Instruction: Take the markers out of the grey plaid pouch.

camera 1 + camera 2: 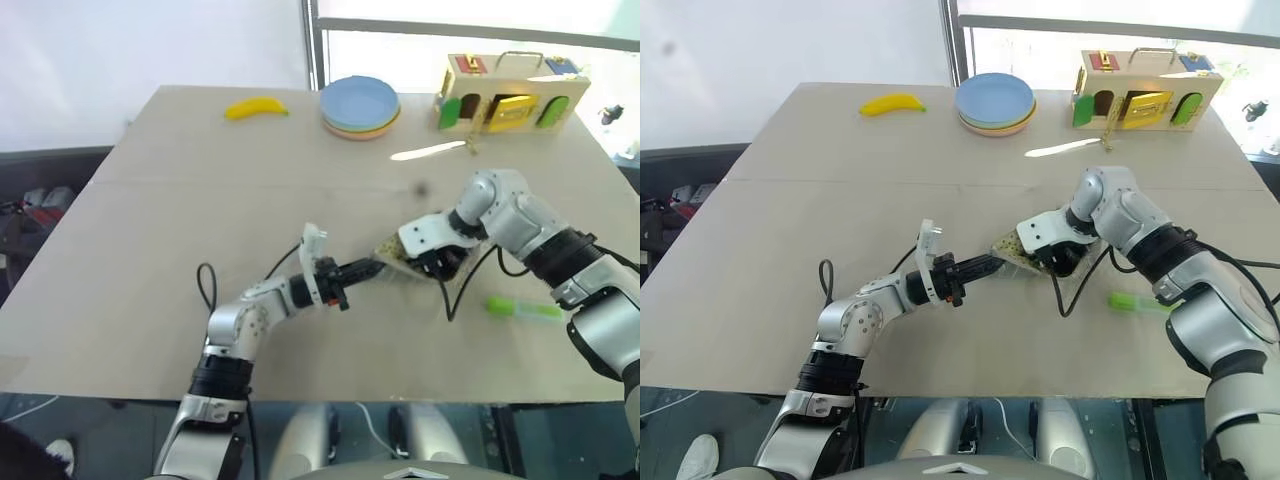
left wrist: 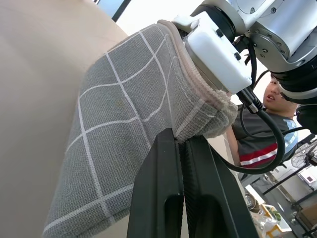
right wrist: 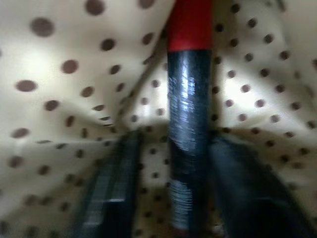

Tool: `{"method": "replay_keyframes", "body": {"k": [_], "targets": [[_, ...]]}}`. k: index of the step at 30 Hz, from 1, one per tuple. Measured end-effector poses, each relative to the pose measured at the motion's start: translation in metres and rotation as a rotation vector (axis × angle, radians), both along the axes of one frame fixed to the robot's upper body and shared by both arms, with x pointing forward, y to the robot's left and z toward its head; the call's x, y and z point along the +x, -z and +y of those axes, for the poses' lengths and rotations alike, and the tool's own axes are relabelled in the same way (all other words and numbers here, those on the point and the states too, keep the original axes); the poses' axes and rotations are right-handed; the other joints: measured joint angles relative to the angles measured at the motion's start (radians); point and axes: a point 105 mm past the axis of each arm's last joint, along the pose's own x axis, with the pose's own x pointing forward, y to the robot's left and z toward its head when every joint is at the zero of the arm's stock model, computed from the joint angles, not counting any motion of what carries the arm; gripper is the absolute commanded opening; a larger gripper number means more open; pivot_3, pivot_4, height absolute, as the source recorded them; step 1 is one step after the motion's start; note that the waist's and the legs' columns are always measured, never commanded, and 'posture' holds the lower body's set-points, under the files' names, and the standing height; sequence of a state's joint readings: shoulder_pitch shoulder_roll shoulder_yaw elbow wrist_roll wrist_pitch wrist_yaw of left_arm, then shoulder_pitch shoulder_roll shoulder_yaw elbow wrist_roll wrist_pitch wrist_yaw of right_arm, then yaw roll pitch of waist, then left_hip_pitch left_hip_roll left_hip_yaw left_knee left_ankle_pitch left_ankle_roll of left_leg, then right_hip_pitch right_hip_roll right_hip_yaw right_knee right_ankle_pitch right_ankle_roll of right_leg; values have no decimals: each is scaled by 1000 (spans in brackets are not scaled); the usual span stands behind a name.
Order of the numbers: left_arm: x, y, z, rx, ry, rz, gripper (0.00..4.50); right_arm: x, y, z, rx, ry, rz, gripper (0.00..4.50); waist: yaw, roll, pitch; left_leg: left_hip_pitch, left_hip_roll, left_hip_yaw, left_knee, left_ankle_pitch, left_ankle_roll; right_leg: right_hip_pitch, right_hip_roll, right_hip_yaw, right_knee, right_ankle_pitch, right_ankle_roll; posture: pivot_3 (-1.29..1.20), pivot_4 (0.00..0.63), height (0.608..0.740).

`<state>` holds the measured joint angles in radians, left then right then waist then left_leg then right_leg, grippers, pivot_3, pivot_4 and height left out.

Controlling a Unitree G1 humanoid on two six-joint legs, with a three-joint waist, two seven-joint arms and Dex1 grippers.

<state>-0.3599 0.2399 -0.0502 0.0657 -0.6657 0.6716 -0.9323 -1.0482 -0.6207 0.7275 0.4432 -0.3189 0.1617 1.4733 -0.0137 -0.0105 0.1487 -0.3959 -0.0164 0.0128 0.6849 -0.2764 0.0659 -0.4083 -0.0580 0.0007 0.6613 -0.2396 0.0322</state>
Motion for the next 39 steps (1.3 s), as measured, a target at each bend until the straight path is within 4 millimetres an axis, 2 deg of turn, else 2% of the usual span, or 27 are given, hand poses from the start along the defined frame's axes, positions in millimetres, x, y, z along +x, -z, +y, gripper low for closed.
{"method": "replay_keyframes", "body": {"k": [1,5,9,17,21,26,30,32,34,36,37,39], "targets": [[0,0,0,0,0,0,0,0,0,0,0,-3,-1,283,0,0,0,0,0,0,0,0,0,-1,0,0,1,0,0,0,150,740],[0,0,0,0,1,-2,0,-3,-3,0,15,4,2,284,1,0,0,-2,0,-1,0,0,-1,-2,0,-1,1,0,0,0,150,740],[-1,0,2,-1,3,-8,0,-8,-24,-1,74,20,-47,284,3,1,1,-6,0,-1,-3,2,-4,-7,0,-1,-1,0,0,0,150,740],[-1,-5,1,-12,8,-38,0,-14,-49,-4,119,50,-108,284,4,2,1,-10,0,-2,-5,2,-4,-10,0,-1,-3,0,0,0,150,740],[0,-11,0,-19,12,-66,0,-19,-66,-5,174,77,-129,284,5,2,1,-20,0,-3,-2,2,-4,-19,0,-3,-2,0,0,0,150,740],[0,-13,-1,-22,15,-76,0,-20,-71,-9,183,94,-139,284,5,2,1,-20,0,-3,-2,3,-4,-19,0,-3,-3,0,0,0,150,740],[-2,-15,-10,-17,44,-85,0,-10,-77,-23,107,61,-284,284,11,2,2,-21,0,-3,-2,3,-4,-19,0,-3,-3,0,0,0,150,740],[-2,-15,-10,-16,44,-85,0,-8,-76,-24,94,43,-312,284,9,2,2,-21,0,-3,-2,3,-4,-19,0,-2,-3,0,0,0,150,740],[-2,-14,-9,-12,39,-82,0,-11,-72,-20,136,54,-277,284,5,2,2,-20,0,-3,-2,3,-4,-20,1,-2,-3,0,0,0,150,740],[-1,-7,0,-2,15,-62,0,-25,-64,-8,307,146,-102,284,2,2,2,-21,1,-3,-2,3,-4,-20,2,-2,-2,0,0,0,150,740],[-1,-7,3,-1,6,-60,0,-28,-61,-5,336,164,-63,284,2,2,2,-21,1,-3,-2,3,-4,-20,2,-2,-2,0,0,0,150,740],[0,-7,4,1,2,-62,0,-22,-62,-10,294,162,-137,284,8,3,2,-21,1,-3,-2,3,-4,-20,1,-2,-2,0,0,0,150,740]]}}
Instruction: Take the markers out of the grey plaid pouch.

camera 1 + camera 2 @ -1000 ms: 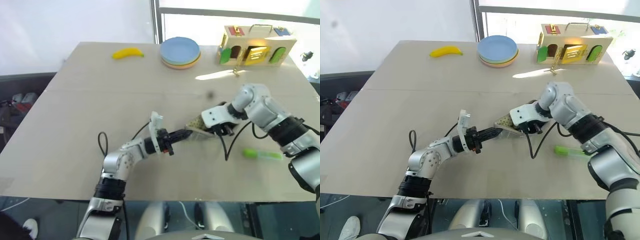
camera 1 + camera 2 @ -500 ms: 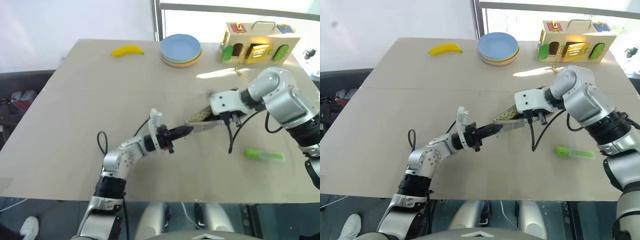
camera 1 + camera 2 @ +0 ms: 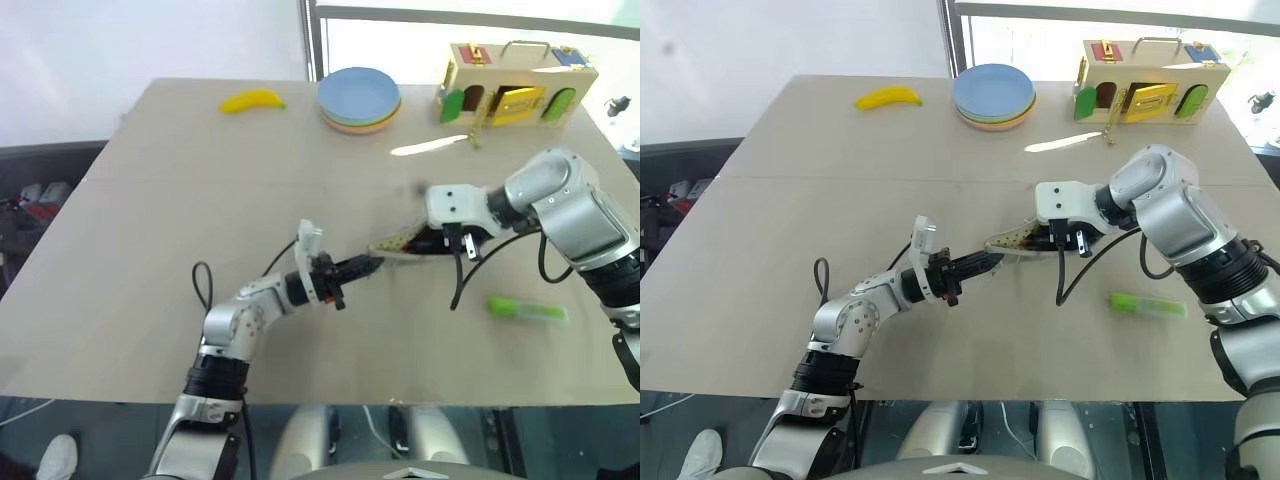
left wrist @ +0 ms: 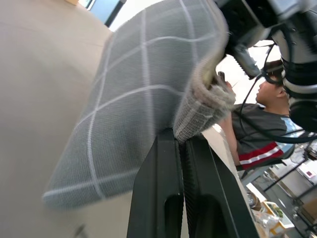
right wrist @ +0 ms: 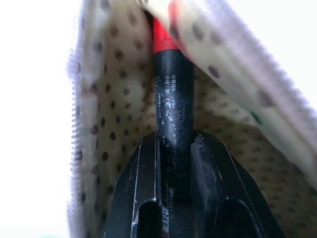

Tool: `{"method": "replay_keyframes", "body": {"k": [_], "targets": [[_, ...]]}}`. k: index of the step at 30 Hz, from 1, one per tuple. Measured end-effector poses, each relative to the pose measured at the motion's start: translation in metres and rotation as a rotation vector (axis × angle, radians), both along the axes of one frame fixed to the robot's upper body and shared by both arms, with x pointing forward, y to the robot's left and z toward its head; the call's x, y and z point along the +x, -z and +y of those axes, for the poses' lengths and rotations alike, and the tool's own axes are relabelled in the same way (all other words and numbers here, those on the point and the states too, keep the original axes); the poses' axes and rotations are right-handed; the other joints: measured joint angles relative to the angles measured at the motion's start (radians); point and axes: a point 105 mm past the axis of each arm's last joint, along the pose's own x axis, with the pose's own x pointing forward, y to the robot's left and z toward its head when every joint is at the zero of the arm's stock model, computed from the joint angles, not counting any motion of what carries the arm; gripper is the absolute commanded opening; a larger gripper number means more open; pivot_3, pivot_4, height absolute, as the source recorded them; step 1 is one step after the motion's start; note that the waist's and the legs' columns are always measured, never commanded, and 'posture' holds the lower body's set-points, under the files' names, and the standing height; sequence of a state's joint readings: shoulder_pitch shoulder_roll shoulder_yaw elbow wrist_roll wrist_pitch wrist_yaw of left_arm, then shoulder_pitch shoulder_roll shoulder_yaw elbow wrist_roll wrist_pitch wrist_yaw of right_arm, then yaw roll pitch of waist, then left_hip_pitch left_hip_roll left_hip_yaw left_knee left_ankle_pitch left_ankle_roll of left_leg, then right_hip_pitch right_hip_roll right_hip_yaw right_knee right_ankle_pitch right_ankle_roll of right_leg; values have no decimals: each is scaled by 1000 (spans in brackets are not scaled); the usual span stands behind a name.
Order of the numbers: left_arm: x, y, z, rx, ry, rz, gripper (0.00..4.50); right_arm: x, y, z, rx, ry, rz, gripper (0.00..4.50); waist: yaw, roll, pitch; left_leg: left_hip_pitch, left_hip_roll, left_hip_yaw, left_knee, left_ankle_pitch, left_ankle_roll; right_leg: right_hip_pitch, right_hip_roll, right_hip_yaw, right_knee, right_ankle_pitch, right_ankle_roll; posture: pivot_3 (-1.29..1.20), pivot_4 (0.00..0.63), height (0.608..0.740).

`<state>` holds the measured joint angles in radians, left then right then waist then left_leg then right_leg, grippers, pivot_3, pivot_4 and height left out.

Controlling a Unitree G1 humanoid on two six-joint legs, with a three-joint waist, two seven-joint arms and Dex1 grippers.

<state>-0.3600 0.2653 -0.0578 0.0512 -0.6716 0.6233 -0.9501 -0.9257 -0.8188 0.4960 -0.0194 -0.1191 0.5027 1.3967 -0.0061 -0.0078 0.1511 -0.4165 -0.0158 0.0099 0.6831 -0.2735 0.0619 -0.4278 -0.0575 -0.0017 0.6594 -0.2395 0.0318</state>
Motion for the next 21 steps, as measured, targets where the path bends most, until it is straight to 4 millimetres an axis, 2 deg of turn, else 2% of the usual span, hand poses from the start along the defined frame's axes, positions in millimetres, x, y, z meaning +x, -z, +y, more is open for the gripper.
{"method": "replay_keyframes", "body": {"k": [2,4,5,6,9,11,13,16,21], "targets": [[0,-1,-5,0,8,-2,0,15,-5,-4,-148,-63,-190,284,2,0,0,0,-1,0,1,0,0,0,-1,0,1,0,0,0,150,740],[0,-3,-8,-4,15,-8,0,19,-7,-5,-149,-70,-215,284,4,0,0,0,-1,0,1,0,0,0,-1,0,0,0,0,0,150,740],[1,-3,-5,-2,7,-6,0,12,-5,0,-54,-50,-133,284,4,-1,0,0,-1,0,1,0,0,1,0,0,0,0,0,0,150,740],[1,-1,-1,5,-4,0,0,11,-1,0,-57,-56,-124,284,4,0,0,0,-1,0,1,0,0,0,1,0,0,0,0,0,150,740],[0,2,-6,15,9,10,0,19,3,-5,-202,-139,-283,284,3,1,1,0,-1,1,0,0,0,-1,1,1,1,0,0,0,150,740],[0,3,-4,16,4,14,0,14,5,-1,-103,-97,-207,284,4,0,1,0,0,0,1,0,0,0,2,0,0,0,0,0,150,740],[1,4,-1,21,-4,13,0,14,13,-3,-87,-67,-164,284,3,0,1,0,0,1,2,0,0,0,2,1,1,0,0,0,150,740],[1,1,-6,18,6,7,0,30,13,-6,-129,-79,-270,284,1,0,1,1,0,1,2,0,0,1,2,1,1,0,0,0,150,740],[4,-3,-5,21,-8,-5,0,40,29,-6,48,57,-139,284,-1,0,1,0,0,1,1,1,-1,0,2,1,2,0,0,0,150,740]]}}
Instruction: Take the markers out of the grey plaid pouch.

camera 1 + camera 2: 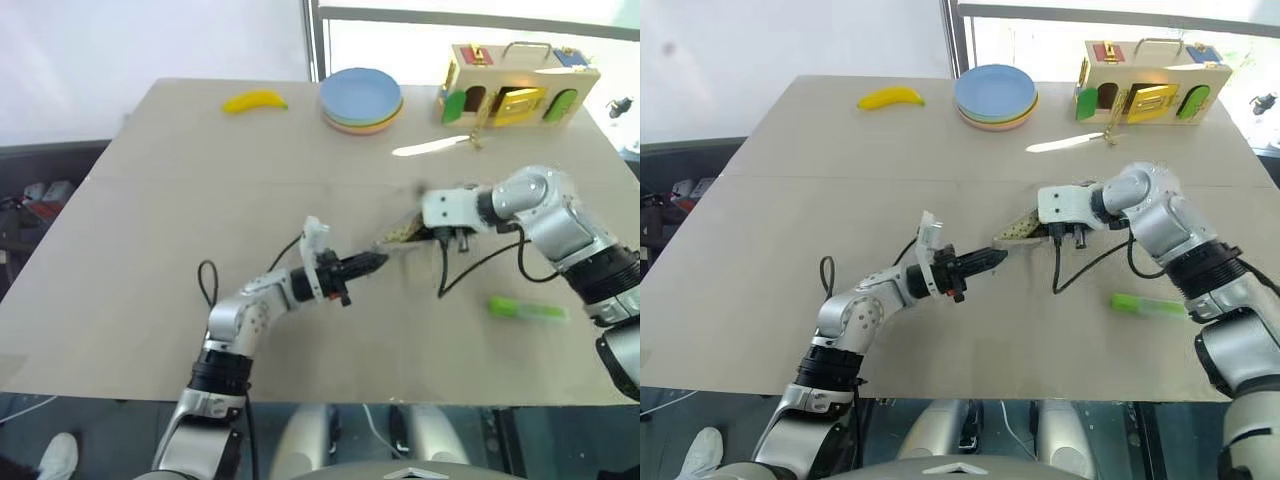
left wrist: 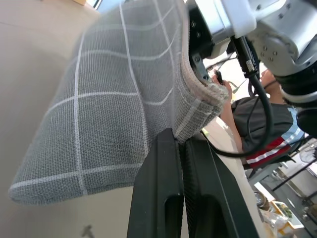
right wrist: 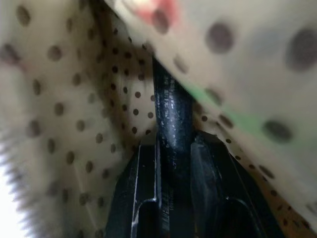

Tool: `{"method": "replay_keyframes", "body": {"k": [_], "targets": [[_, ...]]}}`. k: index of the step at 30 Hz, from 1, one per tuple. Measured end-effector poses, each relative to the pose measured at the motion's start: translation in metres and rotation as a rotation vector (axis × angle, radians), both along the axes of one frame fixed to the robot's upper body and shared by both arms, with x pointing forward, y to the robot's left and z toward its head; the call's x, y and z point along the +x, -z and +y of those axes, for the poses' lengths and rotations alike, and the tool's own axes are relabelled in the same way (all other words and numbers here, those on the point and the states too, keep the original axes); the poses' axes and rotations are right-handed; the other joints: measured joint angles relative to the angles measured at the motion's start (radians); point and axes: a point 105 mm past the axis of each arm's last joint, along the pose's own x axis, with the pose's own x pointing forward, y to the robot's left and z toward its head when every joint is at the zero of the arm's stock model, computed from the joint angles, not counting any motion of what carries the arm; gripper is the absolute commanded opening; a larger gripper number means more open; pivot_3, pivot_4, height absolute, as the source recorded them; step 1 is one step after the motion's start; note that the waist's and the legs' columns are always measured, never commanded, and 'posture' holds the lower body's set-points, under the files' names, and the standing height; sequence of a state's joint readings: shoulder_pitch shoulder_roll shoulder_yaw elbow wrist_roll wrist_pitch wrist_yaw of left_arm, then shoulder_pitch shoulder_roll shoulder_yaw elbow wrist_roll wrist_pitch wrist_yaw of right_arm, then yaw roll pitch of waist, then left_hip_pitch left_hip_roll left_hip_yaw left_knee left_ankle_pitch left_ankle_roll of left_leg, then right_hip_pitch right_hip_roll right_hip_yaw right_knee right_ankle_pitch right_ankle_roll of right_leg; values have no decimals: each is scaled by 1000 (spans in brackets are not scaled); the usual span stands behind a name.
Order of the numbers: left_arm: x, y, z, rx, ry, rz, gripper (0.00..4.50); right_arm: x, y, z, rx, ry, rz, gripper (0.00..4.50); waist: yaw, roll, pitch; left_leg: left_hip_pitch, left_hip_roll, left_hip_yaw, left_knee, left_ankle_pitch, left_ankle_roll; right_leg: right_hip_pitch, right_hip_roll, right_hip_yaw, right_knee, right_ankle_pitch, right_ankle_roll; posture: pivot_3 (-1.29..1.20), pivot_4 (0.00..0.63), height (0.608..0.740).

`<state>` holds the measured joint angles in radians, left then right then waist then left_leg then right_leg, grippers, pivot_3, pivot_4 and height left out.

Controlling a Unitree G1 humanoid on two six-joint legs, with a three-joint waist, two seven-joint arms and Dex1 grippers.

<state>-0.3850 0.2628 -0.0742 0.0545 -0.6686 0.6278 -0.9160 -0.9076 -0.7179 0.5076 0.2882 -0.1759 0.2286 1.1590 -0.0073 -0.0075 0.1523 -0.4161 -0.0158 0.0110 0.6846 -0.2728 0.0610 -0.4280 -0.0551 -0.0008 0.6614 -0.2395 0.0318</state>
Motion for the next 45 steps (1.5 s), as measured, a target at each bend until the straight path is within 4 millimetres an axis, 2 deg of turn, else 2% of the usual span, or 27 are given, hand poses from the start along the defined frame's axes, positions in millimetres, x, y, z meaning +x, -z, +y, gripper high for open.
{"method": "replay_keyframes", "body": {"k": [8,16,19,21,23,25,31,36,45], "targets": [[5,-7,-2,5,-27,-23,0,26,-26,5,-157,-131,-385,284,-4,0,0,0,0,1,0,0,0,0,0,1,0,0,0,0,150,740],[4,-11,-3,0,-22,-28,0,27,-29,-1,-249,-215,-477,284,-3,0,0,0,0,2,0,0,0,0,1,1,0,0,0,0,150,740],[5,-11,-2,3,-21,-27,0,24,-26,-1,-212,-209,-443,284,-4,0,0,0,0,2,0,0,0,0,1,1,0,0,0,0,150,740],[4,-14,4,-2,-21,-39,0,11,-18,-4,-34,-132,-277,284,0,-1,0,0,1,0,0,0,0,1,1,0,-1,0,0,0,150,740],[5,-12,12,6,-37,-37,0,-6,-13,3,94,-130,-139,284,-2,0,0,0,1,1,0,0,0,1,1,1,-1,0,0,0,150,740],[5,-12,13,4,-39,-38,0,-14,-21,4,132,-142,-109,284,-2,0,0,0,1,1,0,0,0,1,1,1,-1,0,0,0,150,740],[11,-26,16,-13,-56,-90,0,-25,-42,7,129,-169,-145,284,1,0,0,1,1,0,0,0,0,1,1,0,0,0,0,0,150,740],[16,-33,9,-58,-83,-79,0,-36,-44,24,140,-186,-167,284,5,0,0,0,1,0,1,0,0,1,1,0,0,0,0,0,150,740],[11,-45,-5,-60,-55,-99,0,-24,-47,26,48,-169,-312,284,9,0,0,0,0,1,1,0,0,1,1,0,0,0,0,0,150,740]]}}
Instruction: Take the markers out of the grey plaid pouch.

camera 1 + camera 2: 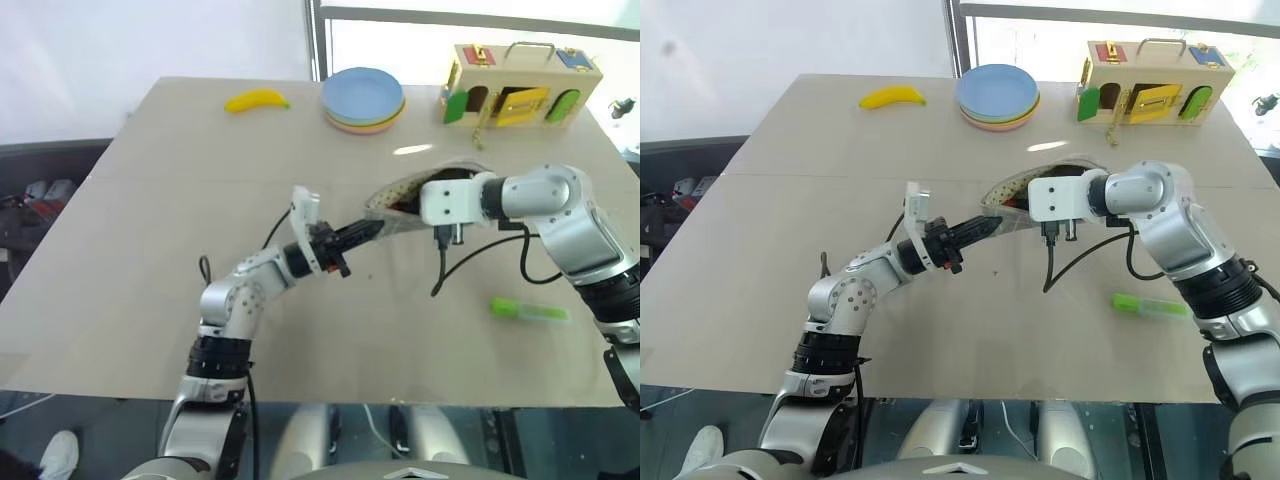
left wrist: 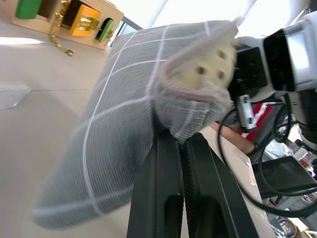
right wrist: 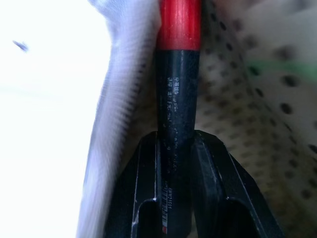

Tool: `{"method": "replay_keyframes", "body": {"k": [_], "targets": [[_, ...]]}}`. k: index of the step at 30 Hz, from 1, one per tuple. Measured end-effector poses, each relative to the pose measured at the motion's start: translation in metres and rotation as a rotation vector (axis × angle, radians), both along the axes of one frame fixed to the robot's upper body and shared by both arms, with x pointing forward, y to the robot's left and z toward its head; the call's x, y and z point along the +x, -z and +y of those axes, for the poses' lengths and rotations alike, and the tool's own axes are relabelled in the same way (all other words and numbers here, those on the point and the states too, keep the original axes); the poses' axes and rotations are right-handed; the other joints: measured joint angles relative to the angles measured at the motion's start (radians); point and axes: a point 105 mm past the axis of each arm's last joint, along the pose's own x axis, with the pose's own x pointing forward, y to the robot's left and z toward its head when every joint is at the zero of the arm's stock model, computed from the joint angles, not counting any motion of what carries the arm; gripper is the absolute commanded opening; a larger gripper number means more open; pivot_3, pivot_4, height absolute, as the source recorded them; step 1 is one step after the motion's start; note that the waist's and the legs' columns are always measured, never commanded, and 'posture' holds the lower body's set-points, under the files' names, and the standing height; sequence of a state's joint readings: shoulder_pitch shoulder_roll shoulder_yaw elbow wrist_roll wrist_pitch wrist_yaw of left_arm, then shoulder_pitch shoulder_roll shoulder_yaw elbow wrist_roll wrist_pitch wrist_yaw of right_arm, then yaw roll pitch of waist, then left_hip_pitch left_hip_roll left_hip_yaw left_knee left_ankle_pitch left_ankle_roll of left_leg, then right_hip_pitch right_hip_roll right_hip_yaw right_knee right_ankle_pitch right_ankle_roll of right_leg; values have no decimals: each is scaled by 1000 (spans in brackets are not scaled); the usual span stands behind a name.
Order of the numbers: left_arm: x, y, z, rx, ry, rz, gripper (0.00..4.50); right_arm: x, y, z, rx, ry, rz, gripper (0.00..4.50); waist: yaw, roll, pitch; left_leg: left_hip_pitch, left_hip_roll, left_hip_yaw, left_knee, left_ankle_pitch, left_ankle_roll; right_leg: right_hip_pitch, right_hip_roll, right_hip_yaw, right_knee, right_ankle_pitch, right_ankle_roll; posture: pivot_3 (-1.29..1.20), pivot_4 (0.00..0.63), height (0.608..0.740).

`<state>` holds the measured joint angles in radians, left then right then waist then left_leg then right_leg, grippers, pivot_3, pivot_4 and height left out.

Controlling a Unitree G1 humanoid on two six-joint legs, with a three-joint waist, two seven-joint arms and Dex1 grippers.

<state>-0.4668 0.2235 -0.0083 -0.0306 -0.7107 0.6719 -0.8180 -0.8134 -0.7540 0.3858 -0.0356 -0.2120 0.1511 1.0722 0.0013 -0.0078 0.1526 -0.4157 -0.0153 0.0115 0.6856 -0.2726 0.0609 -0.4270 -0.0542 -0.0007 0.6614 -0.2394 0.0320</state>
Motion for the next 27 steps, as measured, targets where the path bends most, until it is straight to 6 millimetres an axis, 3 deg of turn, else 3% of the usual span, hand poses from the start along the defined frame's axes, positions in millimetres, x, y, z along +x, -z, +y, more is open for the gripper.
{"method": "replay_keyframes", "body": {"k": [6,13,19,27], "targets": [[-11,-9,-11,-12,53,-20,0,4,17,-4,-119,-36,-39,284,3,0,0,0,0,0,0,0,0,0,0,0,0,0,0,0,150,740],[-11,-5,-10,-8,40,-5,0,5,17,-4,-124,-39,-48,284,4,0,0,0,0,0,0,0,0,0,1,0,0,0,0,0,150,740],[-5,10,6,27,-19,11,0,7,-8,-24,3,62,29,284,9,0,0,0,0,0,0,0,0,0,1,0,0,0,0,0,150,740],[-3,14,9,20,-34,5,0,-12,-41,-41,140,106,140,284,12,0,0,0,0,0,0,0,0,0,0,0,0,0,0,0,150,740]]}}
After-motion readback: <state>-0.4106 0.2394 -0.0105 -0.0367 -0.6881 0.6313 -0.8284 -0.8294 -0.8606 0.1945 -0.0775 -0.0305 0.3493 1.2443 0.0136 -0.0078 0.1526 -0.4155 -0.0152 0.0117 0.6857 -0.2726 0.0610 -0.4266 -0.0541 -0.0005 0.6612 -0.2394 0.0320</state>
